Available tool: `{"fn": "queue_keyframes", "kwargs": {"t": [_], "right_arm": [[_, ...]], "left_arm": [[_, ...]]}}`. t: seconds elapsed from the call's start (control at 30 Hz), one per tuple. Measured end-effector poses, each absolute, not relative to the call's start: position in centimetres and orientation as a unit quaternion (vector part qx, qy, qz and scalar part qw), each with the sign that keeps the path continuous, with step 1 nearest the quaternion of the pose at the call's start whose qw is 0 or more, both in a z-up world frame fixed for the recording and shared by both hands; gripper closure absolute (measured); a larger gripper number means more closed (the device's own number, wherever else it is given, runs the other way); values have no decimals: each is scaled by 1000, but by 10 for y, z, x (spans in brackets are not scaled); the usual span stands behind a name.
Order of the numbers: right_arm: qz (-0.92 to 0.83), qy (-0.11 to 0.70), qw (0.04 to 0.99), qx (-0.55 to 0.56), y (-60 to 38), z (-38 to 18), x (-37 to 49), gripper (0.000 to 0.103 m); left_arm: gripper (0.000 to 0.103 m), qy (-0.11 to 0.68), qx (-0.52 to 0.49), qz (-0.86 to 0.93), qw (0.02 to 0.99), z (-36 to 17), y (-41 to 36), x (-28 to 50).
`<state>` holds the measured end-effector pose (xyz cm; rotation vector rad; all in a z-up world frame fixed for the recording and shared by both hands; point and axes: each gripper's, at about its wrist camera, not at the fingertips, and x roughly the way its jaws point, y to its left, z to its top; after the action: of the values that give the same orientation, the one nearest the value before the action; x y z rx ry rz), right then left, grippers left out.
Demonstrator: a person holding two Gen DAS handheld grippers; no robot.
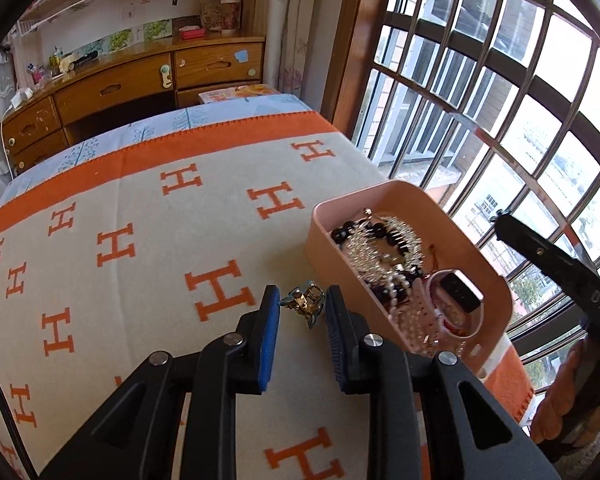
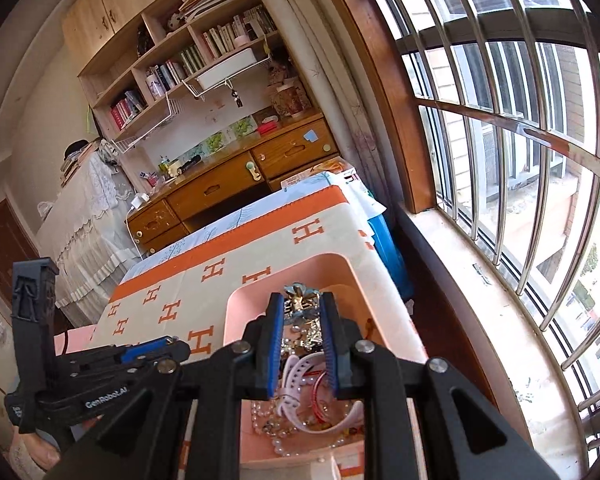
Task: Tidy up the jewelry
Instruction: 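Release both flower earrings into the pink box by opening both tools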
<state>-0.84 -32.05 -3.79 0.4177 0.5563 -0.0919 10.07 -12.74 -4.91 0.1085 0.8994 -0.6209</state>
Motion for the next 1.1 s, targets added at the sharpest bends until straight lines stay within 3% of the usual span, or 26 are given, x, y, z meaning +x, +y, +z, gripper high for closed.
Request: {"fn": "queue_keyframes", "kwargs": {"t": [0.27,0.63,0.73,0.8,0.87,1.03,1.1], "right_arm": [[-27,282,940,189,-333,-38,-19,85],[6,311,936,164,-327,-45,-20,84],[21,327,931,164,-323,-47,-17,81],[20,329,929,171,-324,-48,-16,74],[21,329,927,179,-325,-49,-16,73],[22,324,929,177,-320,-44,-20,73],[26,323,930,175,-315,-42,-21,73]], "left_arm": [[81,397,58,-346,848,-14,-166,75],[81,417,94,-359,829,-37,-197,61],[67,410,101,-356,834,-37,-196,56],[46,399,103,-345,843,-35,-191,54],[40,393,100,-338,849,-33,-186,53],[39,393,91,-325,855,-30,-171,52],[31,391,87,-318,860,-29,-165,49]]}}
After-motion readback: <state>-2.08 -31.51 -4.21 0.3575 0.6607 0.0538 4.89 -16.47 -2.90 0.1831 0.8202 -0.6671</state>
